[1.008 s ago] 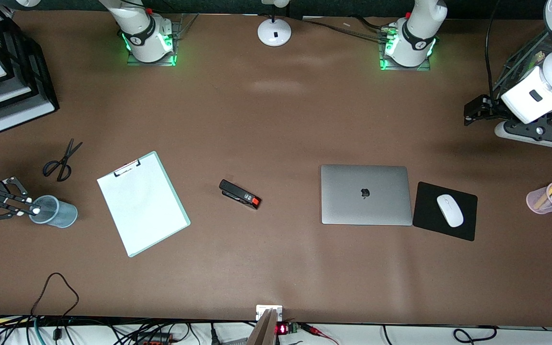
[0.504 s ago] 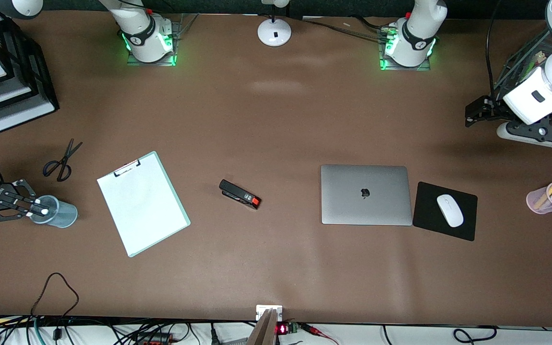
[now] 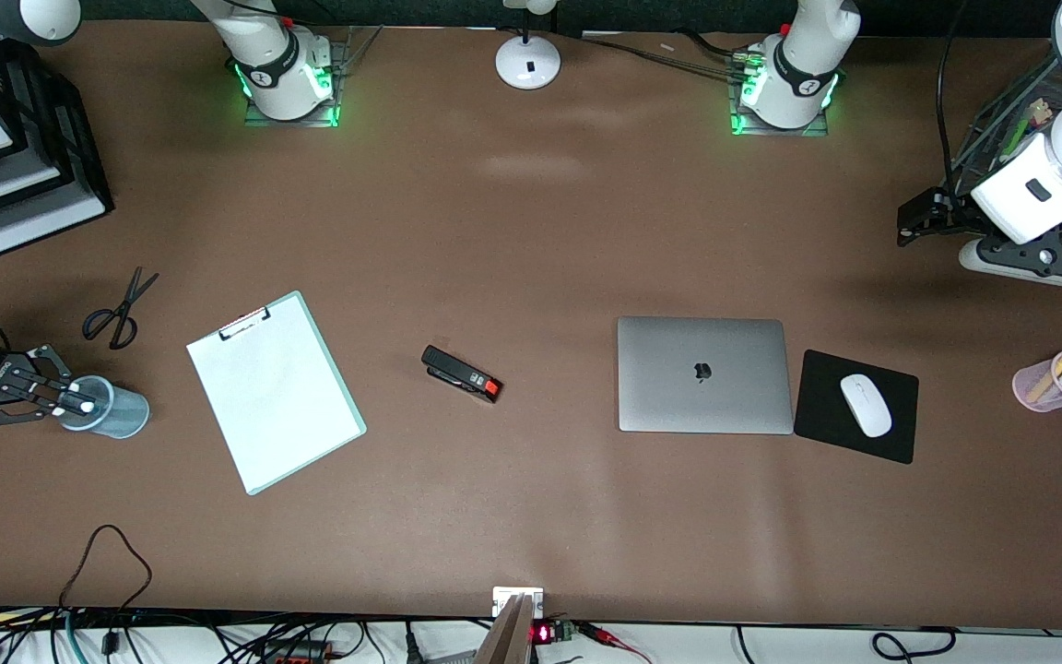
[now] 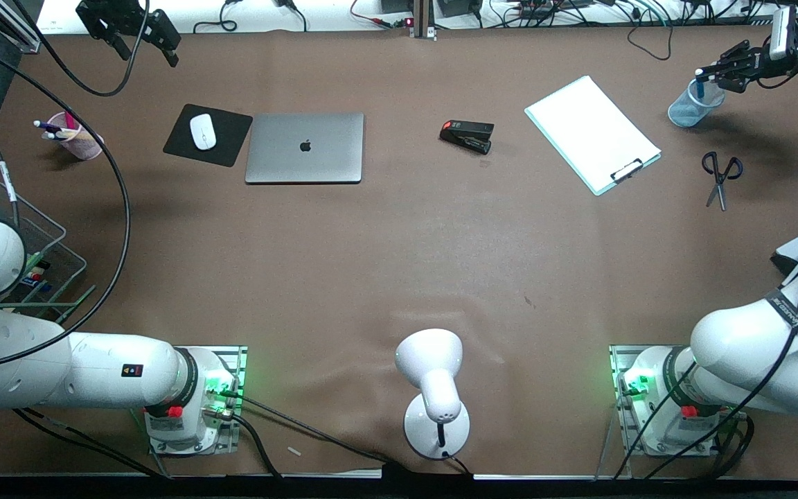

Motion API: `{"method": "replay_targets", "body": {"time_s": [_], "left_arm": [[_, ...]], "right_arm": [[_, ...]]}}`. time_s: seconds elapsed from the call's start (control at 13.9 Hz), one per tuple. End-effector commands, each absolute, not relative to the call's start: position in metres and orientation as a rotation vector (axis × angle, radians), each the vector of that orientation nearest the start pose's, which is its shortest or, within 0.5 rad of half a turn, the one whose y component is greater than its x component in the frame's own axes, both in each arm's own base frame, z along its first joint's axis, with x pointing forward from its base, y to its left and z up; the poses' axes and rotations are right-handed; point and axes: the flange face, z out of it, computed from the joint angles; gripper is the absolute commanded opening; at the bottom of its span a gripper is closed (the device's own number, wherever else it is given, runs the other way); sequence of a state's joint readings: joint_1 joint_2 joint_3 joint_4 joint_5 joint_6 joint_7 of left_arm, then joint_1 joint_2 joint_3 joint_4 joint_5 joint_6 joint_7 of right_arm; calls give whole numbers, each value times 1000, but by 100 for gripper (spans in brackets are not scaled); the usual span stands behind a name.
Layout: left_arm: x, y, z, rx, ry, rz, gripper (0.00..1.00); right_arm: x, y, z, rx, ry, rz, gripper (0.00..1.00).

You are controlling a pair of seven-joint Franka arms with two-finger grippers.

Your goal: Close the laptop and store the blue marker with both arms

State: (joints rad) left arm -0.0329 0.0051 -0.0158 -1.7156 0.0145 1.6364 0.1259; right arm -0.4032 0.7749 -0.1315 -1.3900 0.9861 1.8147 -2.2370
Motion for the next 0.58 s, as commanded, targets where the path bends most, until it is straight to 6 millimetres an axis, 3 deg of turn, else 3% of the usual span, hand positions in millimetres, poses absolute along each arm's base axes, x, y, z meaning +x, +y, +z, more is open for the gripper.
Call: {"method": "replay_targets", "body": {"time_s": [0.0, 0.29, 0.5], "left_arm": [[559, -25, 565, -3127, 275, 135, 100], [559, -25, 565, -3128, 267, 133, 100], [559, -25, 565, -3128, 265, 133, 100]], "right_arm": [[655, -294, 246, -1977, -1505, -1029, 1], [649, -300, 220, -1978, -1480, -1009, 1], [647, -301, 216, -1980, -1474, -1007, 1]]}}
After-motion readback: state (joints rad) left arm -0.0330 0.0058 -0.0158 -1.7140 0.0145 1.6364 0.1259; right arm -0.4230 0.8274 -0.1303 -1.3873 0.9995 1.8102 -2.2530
